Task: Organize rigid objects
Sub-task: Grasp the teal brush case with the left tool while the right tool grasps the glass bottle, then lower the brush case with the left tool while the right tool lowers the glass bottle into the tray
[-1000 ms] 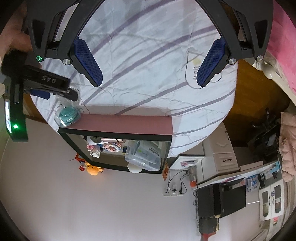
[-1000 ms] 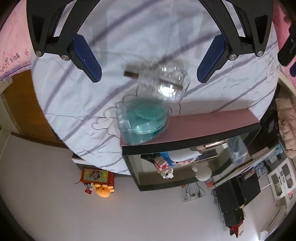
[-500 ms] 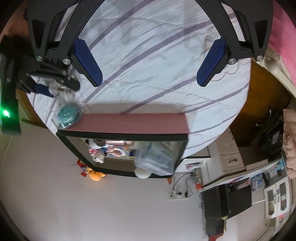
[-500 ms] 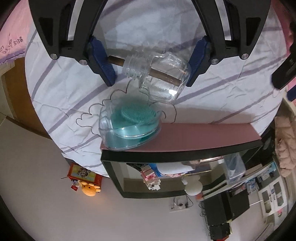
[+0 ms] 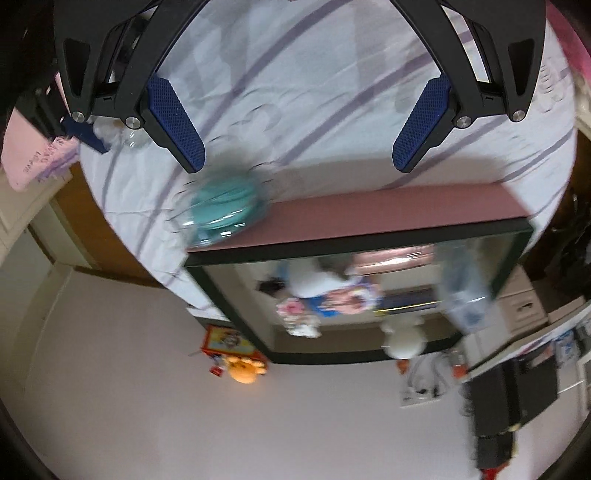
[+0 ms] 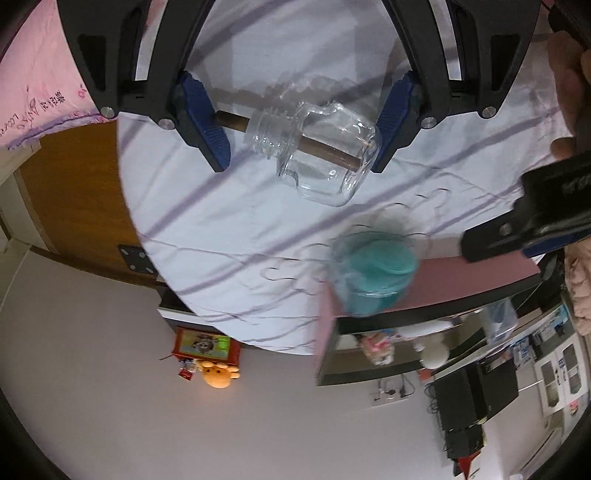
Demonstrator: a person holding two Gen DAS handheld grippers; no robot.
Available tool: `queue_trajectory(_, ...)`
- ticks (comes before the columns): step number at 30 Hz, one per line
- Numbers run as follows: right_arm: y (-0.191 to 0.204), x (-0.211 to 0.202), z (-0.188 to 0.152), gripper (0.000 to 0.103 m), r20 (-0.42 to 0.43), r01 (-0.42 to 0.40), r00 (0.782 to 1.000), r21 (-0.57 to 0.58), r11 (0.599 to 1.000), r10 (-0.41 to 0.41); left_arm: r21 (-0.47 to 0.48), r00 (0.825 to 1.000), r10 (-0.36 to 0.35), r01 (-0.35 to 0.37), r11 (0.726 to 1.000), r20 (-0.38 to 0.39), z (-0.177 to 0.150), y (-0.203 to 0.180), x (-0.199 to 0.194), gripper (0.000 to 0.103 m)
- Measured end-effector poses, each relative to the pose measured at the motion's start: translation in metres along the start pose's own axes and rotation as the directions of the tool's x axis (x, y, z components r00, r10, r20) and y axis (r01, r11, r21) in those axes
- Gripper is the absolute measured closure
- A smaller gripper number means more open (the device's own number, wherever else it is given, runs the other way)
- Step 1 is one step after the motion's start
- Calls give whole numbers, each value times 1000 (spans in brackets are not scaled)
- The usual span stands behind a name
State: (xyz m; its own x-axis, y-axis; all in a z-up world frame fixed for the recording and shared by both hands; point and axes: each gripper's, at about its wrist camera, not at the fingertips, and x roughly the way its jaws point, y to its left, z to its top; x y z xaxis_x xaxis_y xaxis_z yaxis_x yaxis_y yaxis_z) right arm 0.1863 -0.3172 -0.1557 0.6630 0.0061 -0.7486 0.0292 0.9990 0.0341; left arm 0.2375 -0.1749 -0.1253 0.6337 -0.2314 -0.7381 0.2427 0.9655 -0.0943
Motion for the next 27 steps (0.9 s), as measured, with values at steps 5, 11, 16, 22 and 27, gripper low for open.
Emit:
queue_trajectory(5,-10,-2,-6,26,12,-11,1000,22,1000,11,6,998,-26,26,1000,-49,13,-27,30,0)
queue_trajectory(11,-10,0,-7,26,20,-13,1000,19,1000,13,-49,997,-22,18,999,-77,23,-33,59,1)
queue_trajectory(16,-9,-1,-6,26,21,-19,1000,26,999,18,-63,994,-69,64,996,-83,16,-32,62,30)
queue_trajectory(22,-6,-5,-6,26,24,-34,999,28,999,34,-61,993,-95,90,994,-72,8,-23,51,31)
queue_trajectory(27,-2,-10,-2,26,30,-44,999,25,999,44,-59,995,-89,87,995,-45,-1,-11,32,31)
